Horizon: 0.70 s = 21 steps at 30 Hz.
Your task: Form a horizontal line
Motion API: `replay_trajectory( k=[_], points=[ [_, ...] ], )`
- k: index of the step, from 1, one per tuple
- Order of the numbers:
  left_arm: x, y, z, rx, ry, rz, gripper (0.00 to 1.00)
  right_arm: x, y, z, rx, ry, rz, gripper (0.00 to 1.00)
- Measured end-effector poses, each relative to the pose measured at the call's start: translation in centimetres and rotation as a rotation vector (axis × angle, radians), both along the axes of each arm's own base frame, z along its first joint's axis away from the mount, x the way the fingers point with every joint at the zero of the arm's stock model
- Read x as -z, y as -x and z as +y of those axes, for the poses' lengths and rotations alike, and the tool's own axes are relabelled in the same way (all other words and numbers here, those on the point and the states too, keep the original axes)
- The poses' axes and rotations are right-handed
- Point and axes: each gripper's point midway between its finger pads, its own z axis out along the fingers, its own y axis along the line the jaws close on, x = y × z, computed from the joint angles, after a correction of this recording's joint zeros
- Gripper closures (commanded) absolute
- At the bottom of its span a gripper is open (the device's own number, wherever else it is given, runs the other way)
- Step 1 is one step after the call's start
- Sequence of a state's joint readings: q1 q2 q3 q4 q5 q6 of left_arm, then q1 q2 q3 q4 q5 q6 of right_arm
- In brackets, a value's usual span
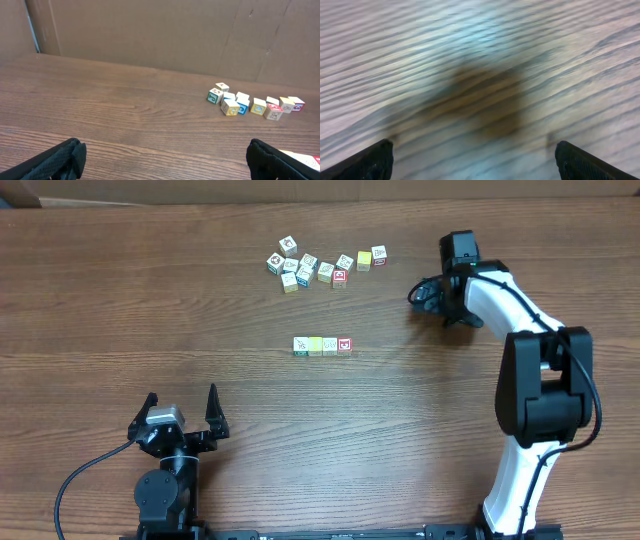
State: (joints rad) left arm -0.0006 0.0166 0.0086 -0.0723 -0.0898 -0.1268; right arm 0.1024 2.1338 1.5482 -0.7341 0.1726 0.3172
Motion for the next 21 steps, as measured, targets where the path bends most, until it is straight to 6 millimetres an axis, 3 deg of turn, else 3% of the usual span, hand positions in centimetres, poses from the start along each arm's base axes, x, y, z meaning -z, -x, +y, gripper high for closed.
replay_trajectory(
  k=[5,11,15,21],
  points=[
    [0.0,0.0,0.0,0.000,0.000,0.000,0.00,-4.1,-0.4,3.6,-0.074,-0.013,-0.091,0.00],
    [0.0,0.0,0.0,0.000,0.000,0.000,0.00,-11.3,-0.2,6.5,-0.134,-0.041,-0.243,0.00],
    [0.0,0.0,0.0,0.000,0.000,0.000,0.00,-16.2,0.4,7.4,-0.154,-0.063,-0.349,0.00],
    [0.0,0.0,0.0,0.000,0.000,0.000,0.00,-24.2,2.3,7.1,-0.156,-0.096,-0.523,0.00]
  ],
)
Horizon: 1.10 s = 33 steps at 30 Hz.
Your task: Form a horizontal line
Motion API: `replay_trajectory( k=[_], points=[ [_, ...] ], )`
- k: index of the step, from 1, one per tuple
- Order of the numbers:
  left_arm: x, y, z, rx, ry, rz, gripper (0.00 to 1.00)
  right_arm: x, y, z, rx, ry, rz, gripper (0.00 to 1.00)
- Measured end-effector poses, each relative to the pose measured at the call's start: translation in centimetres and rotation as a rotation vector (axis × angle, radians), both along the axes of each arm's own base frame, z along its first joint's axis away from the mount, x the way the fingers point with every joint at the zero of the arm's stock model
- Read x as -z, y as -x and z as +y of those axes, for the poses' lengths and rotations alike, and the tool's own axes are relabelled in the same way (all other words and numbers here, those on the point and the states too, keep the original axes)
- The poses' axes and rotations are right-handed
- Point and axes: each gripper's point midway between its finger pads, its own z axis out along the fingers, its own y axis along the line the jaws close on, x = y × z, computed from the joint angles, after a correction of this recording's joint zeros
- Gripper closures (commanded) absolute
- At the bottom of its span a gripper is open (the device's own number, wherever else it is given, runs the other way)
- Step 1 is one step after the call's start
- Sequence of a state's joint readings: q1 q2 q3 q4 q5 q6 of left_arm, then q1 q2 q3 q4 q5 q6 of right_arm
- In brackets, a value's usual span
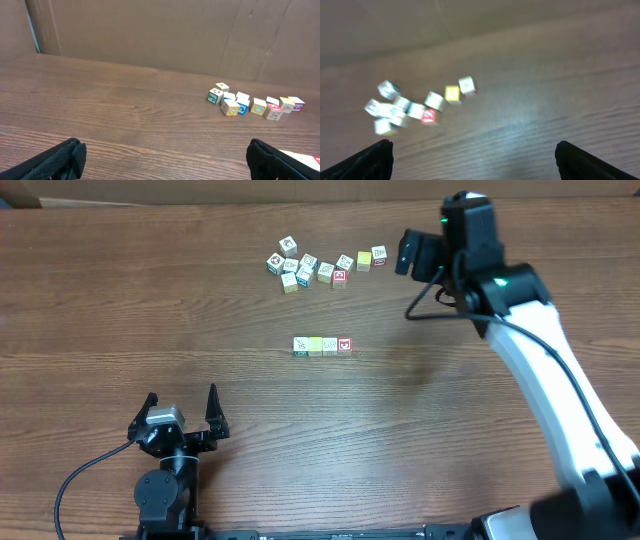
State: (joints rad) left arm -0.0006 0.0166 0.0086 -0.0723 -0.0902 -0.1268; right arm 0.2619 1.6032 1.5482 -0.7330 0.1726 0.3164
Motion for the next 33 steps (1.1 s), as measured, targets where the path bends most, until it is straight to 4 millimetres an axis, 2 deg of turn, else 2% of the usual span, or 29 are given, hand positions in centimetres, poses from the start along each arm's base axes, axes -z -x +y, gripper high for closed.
replay_trajectory(
  k=[4,7,12,15,19,25,29,33],
  points=[
    [0.0,0.0,0.0,0.000,0.000,0.000,0.00,-6.0,2.4,-0.7,0.000,-0.037,-0.137,0.00],
    [0.0,0.0,0.0,0.000,0.000,0.000,0.00,-10.9,5.1,-1.4,0.000,-0.069,-0.255,0.00],
    [0.0,0.0,0.0,0.000,0.000,0.000,0.00,-16.6,9.4,-2.5,0.000,-0.109,-0.406,0.00],
    [0.0,0.0,0.0,0.000,0.000,0.000,0.00,-18.6,11.6,-3.1,0.000,-0.124,-0.462,0.00],
    [0.0,0.0,0.0,0.000,0.000,0.000,0.00,-19.8,14.0,-3.7,0.000,-0.133,-0.492,0.00],
    [0.0,0.0,0.0,0.000,0.000,0.000,0.00,-19.7,17.0,-4.6,0.000,-0.129,-0.477,0.00],
    [0.0,0.0,0.0,0.000,0.000,0.000,0.00,-18.4,19.4,-5.3,0.005,-0.110,-0.421,0.00],
    [0.0,0.0,0.0,0.000,0.000,0.000,0.00,-15.3,22.6,-6.3,0.014,-0.075,-0.305,0.00]
  ],
)
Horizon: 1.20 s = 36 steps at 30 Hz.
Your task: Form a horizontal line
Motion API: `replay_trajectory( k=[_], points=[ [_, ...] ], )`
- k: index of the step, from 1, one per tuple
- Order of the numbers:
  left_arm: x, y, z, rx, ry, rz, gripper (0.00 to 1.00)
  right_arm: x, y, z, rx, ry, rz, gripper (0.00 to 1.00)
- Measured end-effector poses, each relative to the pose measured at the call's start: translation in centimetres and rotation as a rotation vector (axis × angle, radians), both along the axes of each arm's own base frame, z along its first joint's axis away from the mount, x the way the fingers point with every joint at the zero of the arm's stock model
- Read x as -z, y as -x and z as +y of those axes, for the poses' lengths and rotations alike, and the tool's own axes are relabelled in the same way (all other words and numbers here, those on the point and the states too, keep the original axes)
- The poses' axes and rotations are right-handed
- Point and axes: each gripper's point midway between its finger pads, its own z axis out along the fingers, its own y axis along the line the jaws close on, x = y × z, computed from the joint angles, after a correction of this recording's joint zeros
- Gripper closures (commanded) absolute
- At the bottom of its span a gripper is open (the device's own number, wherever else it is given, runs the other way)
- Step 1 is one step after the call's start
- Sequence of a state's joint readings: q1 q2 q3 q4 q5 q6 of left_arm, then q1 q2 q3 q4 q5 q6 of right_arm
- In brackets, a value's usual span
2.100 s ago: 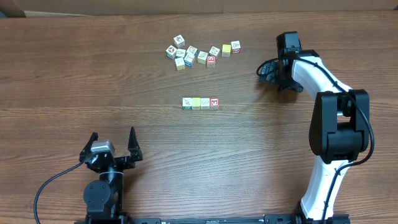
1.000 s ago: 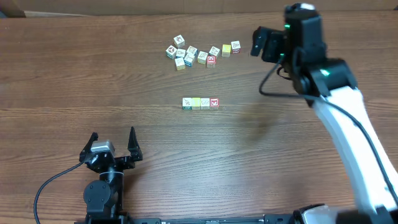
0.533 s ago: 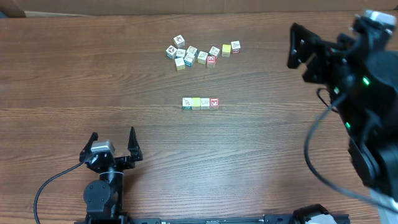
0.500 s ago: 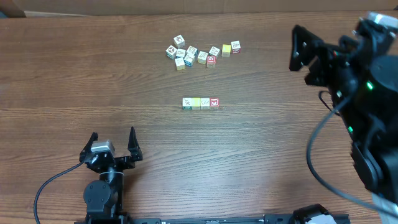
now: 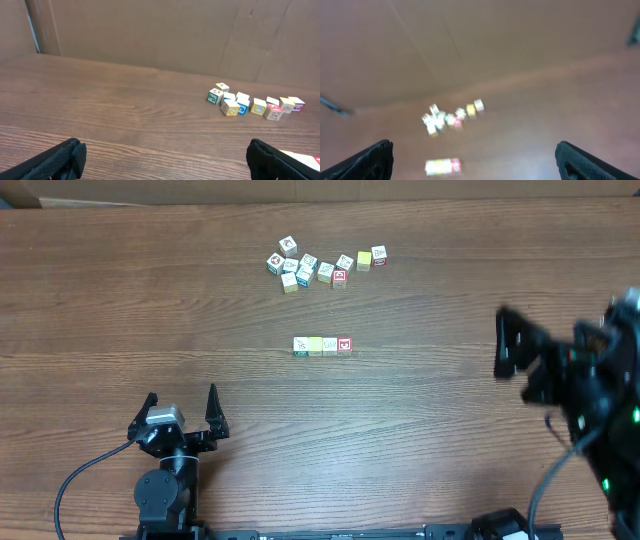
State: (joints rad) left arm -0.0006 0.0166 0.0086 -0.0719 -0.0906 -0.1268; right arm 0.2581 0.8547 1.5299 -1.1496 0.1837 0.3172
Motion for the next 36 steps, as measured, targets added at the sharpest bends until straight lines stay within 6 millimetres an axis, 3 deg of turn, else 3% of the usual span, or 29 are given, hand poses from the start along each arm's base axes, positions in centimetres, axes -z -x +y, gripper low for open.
replay_trajectory(
  k=[5,19,27,36],
  points=[
    [0.0,0.0,0.1,-0.003,0.000,-0.001,0.00,4.1,2.6,-1.3,0.033,0.017,0.063,0.00],
    [0.0,0.0,0.1,-0.003,0.000,-0.001,0.00,15.4,4.6,-2.8,0.090,0.019,0.098,0.00],
    [0.0,0.0,0.1,-0.003,0.000,-0.002,0.00,18.9,5.0,-2.8,0.088,0.000,0.012,0.00],
    [0.0,0.0,0.0,-0.003,0.000,-0.001,0.00,20.3,2.8,-2.0,0.060,-0.040,-0.168,0.00]
  ],
)
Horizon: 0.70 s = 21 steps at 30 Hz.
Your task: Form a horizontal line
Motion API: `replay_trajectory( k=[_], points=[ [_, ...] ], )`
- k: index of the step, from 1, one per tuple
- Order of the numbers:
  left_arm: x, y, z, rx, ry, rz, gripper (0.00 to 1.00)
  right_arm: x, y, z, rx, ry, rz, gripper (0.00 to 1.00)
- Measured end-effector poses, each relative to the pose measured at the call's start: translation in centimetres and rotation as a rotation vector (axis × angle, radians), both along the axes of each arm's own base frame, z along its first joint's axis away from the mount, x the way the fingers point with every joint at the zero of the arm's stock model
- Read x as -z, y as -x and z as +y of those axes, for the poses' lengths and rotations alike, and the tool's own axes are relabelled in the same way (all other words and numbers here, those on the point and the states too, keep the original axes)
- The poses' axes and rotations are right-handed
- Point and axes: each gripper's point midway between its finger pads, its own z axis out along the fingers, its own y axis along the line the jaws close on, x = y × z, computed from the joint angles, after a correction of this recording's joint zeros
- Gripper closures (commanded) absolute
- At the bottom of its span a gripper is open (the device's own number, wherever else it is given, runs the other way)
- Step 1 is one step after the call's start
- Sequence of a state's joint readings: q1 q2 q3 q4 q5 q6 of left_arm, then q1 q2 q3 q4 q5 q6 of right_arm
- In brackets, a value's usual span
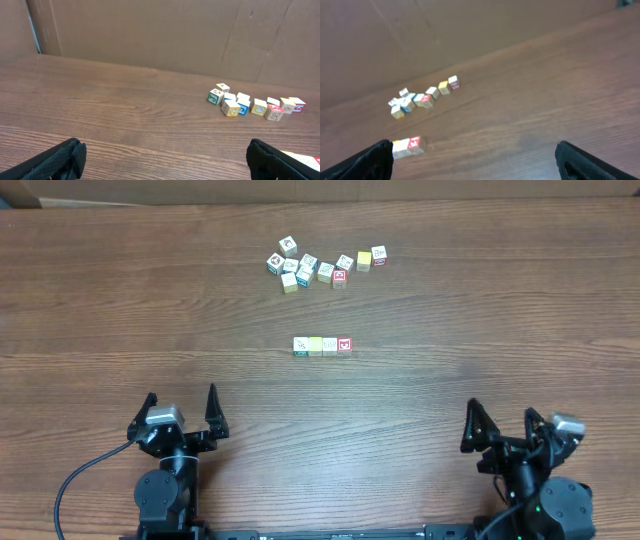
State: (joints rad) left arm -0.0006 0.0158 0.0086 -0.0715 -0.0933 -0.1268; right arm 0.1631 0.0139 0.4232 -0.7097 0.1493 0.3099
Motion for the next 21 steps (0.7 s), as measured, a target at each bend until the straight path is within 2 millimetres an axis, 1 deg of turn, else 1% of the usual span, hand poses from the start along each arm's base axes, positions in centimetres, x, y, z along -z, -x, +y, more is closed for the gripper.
replay_trajectory(
  k=[2,6,8,14,18,21],
  points=[
    [0.0,0.0,0.0,0.000,0.000,0.000,0.00,0.1,-0.8,0.4,-0.019,0.006,-0.036,0.00],
    [0.0,0.0,0.0,0.000,0.000,0.000,0.00,-1.4,-2.5,1.3,-0.067,0.028,-0.181,0.00],
    [0.0,0.0,0.0,0.000,0.000,0.000,0.00,-2.0,-3.1,1.5,-0.087,0.048,-0.248,0.00],
    [0.0,0.0,0.0,0.000,0.000,0.000,0.00,-2.8,-4.0,1.7,-0.114,0.086,-0.393,0.00],
    [0.0,0.0,0.0,0.000,0.000,0.000,0.00,-2.9,-4.1,2.0,-0.127,0.101,-0.481,0.00],
    [0.0,0.0,0.0,0.000,0.000,0.000,0.00,-1.9,-4.4,2.0,-0.129,0.103,-0.464,0.00]
  ],
)
